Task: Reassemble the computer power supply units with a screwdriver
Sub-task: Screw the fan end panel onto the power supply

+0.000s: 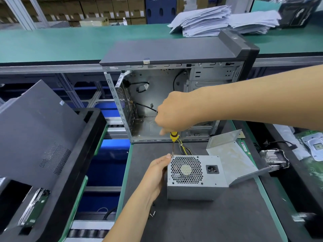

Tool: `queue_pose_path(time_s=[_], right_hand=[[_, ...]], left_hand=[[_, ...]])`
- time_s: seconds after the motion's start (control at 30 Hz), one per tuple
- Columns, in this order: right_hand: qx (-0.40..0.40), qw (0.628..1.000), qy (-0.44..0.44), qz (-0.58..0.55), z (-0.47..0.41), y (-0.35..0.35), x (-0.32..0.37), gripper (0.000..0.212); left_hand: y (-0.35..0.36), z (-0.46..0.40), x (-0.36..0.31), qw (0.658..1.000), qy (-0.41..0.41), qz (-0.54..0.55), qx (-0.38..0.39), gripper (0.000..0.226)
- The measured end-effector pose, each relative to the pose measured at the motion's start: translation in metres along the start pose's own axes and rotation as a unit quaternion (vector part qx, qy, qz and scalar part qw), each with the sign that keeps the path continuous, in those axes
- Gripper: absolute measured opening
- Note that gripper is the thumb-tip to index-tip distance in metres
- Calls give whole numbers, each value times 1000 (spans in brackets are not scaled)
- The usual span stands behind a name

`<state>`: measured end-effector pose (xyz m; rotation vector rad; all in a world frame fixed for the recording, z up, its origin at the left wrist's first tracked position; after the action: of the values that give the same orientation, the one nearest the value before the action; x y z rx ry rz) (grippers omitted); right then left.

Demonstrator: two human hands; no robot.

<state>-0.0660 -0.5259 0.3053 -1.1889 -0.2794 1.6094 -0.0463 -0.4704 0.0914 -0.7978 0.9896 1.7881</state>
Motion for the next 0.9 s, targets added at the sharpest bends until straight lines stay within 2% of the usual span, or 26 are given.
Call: queue_pose_path(time_s=[0.07,0.13,0.23,0.3,0.4,0.53,0.6,0.7,0.8,0.9], right_hand=[[7,1000,-9,6,-6,4,0,40],[21,1000,-10,-16,-6,10,0,33],[-48,996,-47,-61,1,-3,-2,16],[-87,994,-57,-22,3,-9,0,10],[-108,994,-6,16,-1,-9,-3,38],[-16,999,23,-29,-4,4,-7,54],[12,997,-4,-77,-2,8,-4,44],[-33,989,-68,-126,4,-3,3,18],[-104,992,-51,-49,6,-12,4,11],[-115,993,-8,26,-2,-5,0,31]], left_hand=[[0,0,-1,1000,0,2,-4,32],[-1,1,-2,1000,3,0,-3,30],[-1,0,-2,1000,5,-10,3,31],[0,-1,-2,1000,12,-19,8,33],[-1,0,-2,1000,15,-21,0,34],[1,1,-3,999,14,-32,5,34],[0,0,-3,999,19,-33,4,34],[-1,-2,-2,999,21,-25,4,35],[-2,-3,0,1000,19,-15,4,33],[-1,-3,-1,1000,27,-8,8,31]])
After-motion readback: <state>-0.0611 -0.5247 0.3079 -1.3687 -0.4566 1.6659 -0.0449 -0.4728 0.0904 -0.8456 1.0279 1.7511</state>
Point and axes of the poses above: each hand's wrist, its own z-axis away from the middle knuckle, its own y-axis out of the palm, x = y × z, the point moved 7 cm from there along -z, towards the middle knuckle, and after that the axes turned 1 degree about x, right-handed, at the moved point
